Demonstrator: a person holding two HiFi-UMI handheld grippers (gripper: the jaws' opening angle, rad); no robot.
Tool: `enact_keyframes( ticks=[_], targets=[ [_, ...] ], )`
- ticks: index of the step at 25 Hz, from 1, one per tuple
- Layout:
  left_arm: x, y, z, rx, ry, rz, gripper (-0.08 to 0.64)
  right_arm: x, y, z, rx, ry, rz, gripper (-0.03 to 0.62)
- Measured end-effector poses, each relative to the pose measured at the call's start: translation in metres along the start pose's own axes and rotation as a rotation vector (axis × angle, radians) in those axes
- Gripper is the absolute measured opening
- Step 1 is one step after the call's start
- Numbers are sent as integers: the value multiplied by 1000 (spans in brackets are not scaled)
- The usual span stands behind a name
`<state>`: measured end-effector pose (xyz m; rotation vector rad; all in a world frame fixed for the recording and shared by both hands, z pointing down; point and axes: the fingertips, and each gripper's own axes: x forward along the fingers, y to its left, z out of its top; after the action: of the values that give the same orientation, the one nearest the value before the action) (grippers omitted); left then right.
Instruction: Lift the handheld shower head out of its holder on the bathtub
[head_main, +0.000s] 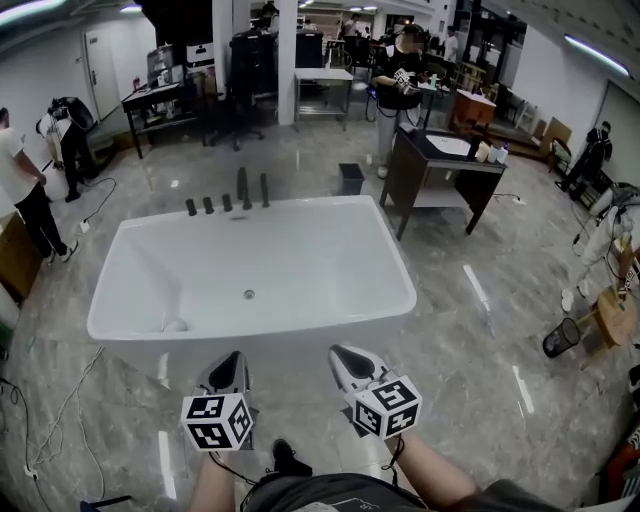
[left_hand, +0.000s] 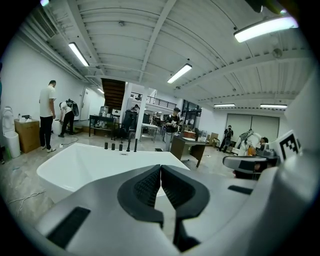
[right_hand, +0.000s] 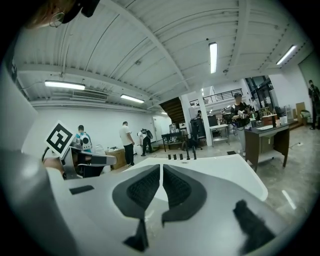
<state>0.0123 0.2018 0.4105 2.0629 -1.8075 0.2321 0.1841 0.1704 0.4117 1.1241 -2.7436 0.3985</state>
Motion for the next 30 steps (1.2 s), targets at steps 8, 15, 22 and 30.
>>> enact_keyframes(
  ticks=[8, 15, 22, 30],
  targets=[
    [44, 57, 11, -29, 27, -31, 15, 66, -4, 0, 27, 40, -49, 31],
    [65, 108, 19, -68, 23, -73, 15, 116, 11, 8, 41, 21, -76, 31],
    [75, 135, 20, -70, 41, -108, 15, 136, 16, 4, 64, 45, -98, 31],
    [67, 158, 25, -78, 8, -100, 15, 150, 10, 10, 51, 28, -136, 31]
  ],
)
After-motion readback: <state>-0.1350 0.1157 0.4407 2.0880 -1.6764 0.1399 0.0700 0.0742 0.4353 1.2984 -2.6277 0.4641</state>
